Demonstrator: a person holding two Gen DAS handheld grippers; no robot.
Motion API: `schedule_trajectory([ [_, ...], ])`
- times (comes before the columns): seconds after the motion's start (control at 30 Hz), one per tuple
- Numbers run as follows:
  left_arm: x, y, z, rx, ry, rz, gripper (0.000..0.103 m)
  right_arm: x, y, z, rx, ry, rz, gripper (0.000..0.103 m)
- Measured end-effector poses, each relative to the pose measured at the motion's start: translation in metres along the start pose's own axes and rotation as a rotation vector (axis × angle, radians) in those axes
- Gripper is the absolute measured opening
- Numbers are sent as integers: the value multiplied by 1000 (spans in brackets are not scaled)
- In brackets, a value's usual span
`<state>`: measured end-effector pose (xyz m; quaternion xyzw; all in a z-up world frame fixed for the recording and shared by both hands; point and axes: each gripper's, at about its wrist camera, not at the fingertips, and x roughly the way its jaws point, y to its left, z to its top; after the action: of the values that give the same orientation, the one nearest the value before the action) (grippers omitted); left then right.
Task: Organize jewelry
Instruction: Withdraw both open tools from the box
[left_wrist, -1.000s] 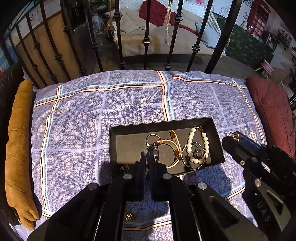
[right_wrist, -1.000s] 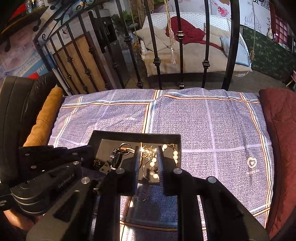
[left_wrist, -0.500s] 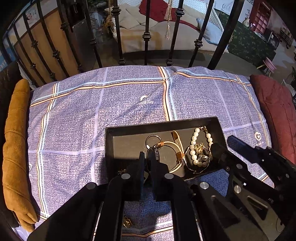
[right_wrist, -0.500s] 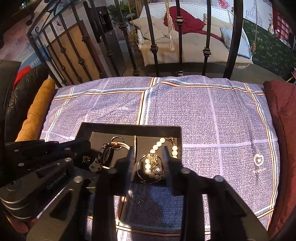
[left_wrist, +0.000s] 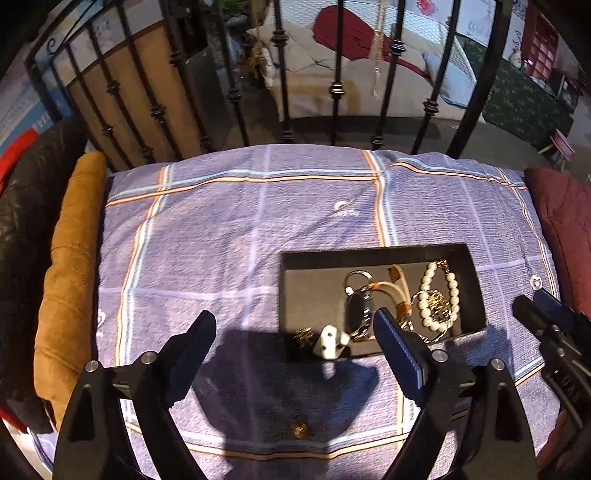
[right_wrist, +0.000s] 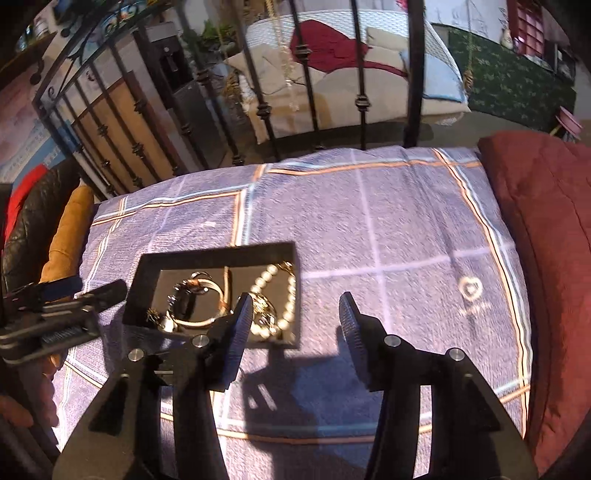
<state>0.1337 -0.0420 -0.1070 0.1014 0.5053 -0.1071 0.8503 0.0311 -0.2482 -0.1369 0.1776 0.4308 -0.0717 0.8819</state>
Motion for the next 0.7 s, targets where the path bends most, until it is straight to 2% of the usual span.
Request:
schedule_trajectory([
  [0.17,-2,27,-29,-52,39,33,86,-3,-7,-24,9,39,-8,49],
  [0.37,6,43,-66,-64,97,56,86,17,28,-50,-51,91,32,49],
  [0.57,13,45,-73,-43,95,60,86,38,62,-61,-77,122,49,49],
  [0.7,15,49,-72,-50,91,48,86,51,72,-65,-99,143,24,49],
])
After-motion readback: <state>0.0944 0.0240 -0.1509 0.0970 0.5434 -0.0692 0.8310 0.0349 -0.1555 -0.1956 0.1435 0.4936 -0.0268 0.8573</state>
